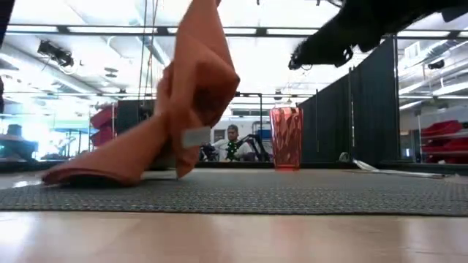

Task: Set table place
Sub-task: Fold the orange table napkin

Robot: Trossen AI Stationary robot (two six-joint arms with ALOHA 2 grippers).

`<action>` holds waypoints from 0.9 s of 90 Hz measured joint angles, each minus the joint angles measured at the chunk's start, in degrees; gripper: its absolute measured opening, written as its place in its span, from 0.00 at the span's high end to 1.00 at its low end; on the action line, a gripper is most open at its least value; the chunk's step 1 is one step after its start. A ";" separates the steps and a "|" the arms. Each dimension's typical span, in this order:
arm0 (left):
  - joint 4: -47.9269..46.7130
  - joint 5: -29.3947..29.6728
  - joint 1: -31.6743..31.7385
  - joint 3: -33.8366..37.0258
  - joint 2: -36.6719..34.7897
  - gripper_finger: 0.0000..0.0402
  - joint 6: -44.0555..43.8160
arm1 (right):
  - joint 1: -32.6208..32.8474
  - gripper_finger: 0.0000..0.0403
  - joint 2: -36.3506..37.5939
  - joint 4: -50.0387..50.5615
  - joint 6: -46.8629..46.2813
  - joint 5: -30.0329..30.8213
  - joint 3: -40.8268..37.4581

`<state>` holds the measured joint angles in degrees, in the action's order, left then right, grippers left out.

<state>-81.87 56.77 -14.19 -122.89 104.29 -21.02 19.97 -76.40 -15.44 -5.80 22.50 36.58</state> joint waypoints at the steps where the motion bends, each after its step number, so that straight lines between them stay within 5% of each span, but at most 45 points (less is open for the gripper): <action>1: -0.01 0.00 0.17 0.00 0.00 1.00 0.00 | -0.02 0.44 -0.70 -0.60 0.01 0.12 0.00; 21: 1.86 -0.02 1.83 0.00 0.09 1.00 0.91 | -1.54 0.47 -16.43 -18.12 -2.15 9.31 0.01; 36: 3.10 -0.02 1.83 0.00 0.11 1.00 2.40 | -3.32 0.47 -27.77 -31.90 -5.09 9.72 1.06; 62: 5.26 -0.02 1.88 0.00 0.11 1.00 4.30 | -2.95 0.47 -42.05 -33.51 0.84 9.82 14.01; 81: 5.83 -0.02 1.88 0.00 0.11 1.00 4.31 | -4.63 0.46 -47.70 -33.47 5.67 16.77 23.26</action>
<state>-76.03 56.75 -12.32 -122.89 104.40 -16.71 15.34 -124.10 -48.91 -0.13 39.27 59.84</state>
